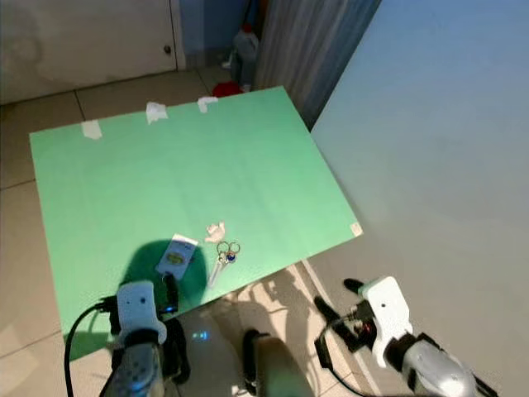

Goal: Hang keys on a hook

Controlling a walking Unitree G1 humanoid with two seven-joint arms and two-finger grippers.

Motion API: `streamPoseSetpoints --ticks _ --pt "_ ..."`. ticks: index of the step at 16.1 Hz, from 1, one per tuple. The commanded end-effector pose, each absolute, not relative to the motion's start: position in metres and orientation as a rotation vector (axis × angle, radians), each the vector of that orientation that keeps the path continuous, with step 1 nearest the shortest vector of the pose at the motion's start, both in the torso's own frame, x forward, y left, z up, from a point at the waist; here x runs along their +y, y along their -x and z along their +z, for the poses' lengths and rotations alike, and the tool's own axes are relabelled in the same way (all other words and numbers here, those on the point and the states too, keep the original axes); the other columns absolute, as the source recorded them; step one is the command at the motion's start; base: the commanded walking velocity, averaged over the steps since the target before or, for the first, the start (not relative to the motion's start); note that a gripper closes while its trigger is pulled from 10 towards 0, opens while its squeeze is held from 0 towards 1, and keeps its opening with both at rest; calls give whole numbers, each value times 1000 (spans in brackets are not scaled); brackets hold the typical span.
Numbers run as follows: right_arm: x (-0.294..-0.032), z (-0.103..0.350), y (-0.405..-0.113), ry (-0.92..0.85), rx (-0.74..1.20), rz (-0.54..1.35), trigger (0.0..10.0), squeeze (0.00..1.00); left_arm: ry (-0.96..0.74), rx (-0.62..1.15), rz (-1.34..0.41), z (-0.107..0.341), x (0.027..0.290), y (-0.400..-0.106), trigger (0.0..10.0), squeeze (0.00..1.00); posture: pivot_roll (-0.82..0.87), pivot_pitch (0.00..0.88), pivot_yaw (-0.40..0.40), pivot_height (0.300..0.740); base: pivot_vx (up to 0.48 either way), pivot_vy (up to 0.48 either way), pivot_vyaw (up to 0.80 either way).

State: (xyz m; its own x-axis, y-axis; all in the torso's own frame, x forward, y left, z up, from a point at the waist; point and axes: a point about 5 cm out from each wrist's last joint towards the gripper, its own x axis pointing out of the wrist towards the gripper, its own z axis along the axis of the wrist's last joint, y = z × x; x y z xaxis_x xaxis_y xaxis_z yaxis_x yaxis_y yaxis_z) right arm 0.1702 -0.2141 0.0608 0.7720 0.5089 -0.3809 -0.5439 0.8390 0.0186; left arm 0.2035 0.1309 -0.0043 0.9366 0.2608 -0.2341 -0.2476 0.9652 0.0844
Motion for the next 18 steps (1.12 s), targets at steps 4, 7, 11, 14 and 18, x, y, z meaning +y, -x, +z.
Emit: streamPoseSetpoints --ticks 4,7,11,14,18 --pt "-215 65 -158 75 444 687 10000 0 14 279 230 -10 108 -200 10000 0 -388 332 -166 740 0 0 0" --pt "-206 68 -156 63 446 739 10000 0 52 282 212 -11 105 -206 10000 0 -387 336 -171 740 0 0 0" --pt "-207 69 -149 72 469 754 10000 0 65 283 176 -11 103 -214 10000 0 -397 336 -180 740 0 0 0" --pt "-209 70 -143 77 485 736 10000 0 86 300 160 -16 106 -219 10000 0 -408 342 -183 740 0 0 0" --pt "-209 70 -141 79 490 723 10000 0 128 324 139 -20 102 -219 4588 0 -415 343 -181 740 0 0 0"
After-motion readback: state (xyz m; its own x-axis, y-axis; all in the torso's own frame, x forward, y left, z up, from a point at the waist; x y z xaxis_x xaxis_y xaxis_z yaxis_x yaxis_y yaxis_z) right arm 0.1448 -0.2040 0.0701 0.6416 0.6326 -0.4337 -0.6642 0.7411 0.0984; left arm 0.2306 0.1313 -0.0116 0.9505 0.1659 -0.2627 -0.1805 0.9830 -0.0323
